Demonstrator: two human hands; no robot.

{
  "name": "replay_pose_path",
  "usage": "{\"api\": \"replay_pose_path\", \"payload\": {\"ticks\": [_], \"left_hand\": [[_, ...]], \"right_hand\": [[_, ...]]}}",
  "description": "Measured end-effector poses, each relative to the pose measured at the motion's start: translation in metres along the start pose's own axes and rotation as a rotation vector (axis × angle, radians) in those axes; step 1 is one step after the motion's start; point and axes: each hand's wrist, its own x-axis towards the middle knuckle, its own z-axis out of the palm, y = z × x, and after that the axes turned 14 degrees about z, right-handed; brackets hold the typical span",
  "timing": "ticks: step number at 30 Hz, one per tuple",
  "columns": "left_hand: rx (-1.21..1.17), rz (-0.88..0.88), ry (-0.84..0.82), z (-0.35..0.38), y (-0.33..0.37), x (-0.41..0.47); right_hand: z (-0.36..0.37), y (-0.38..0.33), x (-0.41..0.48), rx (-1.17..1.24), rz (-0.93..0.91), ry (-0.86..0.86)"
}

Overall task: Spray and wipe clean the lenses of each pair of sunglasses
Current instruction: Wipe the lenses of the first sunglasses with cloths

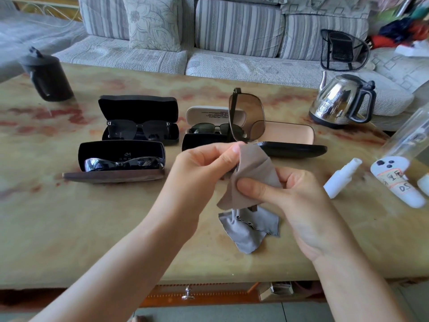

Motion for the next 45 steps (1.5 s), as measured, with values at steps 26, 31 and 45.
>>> {"api": "replay_pose_path", "payload": {"ticks": [26,31,45], "left_hand": [[0.018,-0.012,0.008,0.003,0.002,-0.005],[0.013,-0.011,0.051,0.004,0.004,-0.004],[0.013,0.038,0.179,0.003,0.004,-0.001]], "right_hand": [[0.011,0.006,0.0,-0.024,-0.156,0.188],[0.011,0.004,0.0,0.036,-0.157,0.102],[0.0,0.003,-0.005,0.038,0.021,-0.086]]}}
